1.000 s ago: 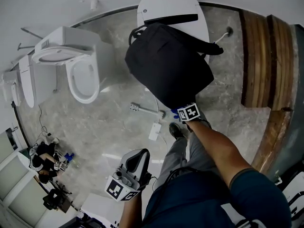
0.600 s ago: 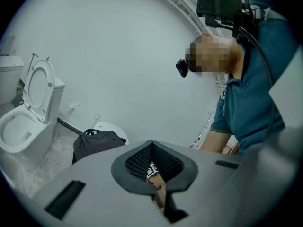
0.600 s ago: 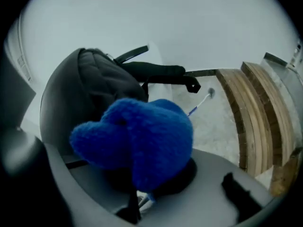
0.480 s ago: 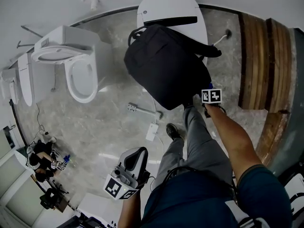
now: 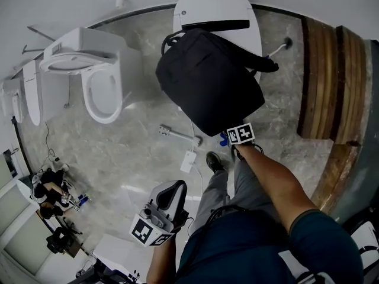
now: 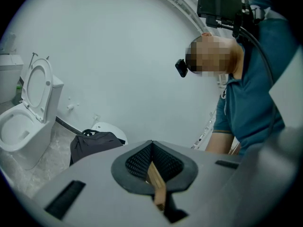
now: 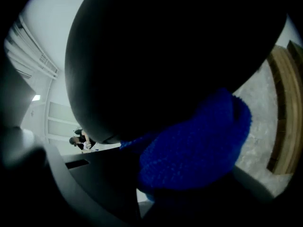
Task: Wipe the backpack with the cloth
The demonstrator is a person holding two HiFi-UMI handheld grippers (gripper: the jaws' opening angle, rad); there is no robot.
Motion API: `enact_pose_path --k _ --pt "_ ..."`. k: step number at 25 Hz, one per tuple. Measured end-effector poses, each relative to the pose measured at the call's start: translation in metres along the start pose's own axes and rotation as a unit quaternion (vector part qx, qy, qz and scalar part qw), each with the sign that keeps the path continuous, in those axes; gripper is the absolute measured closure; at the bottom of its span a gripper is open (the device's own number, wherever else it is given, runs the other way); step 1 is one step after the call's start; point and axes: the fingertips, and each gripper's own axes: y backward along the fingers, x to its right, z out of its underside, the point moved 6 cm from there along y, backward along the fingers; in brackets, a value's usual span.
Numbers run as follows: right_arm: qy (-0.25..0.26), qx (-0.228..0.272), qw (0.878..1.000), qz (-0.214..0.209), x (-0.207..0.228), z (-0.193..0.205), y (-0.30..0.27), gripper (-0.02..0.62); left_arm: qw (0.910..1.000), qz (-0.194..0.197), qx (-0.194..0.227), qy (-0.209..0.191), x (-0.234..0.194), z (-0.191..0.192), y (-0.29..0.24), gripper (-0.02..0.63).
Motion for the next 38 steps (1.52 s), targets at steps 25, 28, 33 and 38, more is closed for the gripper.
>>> enact_pose_path --k 25,28,33,38 --pt "0.059 0.199 0.975 -0.081 0.046 -0.374 0.115 0.568 0.9964 -0.072 0.037 0.024 -0.014 -0.018 -0.005 0.600" --pt "0.089 0.188 0.974 -0.093 0.021 -0.412 0.111 0.568 0.9960 -0.076 0.039 0.025 -0.016 -0.018 -0.010 0.600" --pt "-0.022 0.137 0.973 -0.186 0.057 -0.354 0.112 0.569 0.9964 -0.067 0.046 0.025 -0.014 -0.025 -0.022 0.600" --pt "-0.103 0.118 0.973 -0.167 0.124 -0.237 0.144 0.568 0.9967 -0.064 0.044 0.025 -0.016 -0.031 -0.024 0.600"
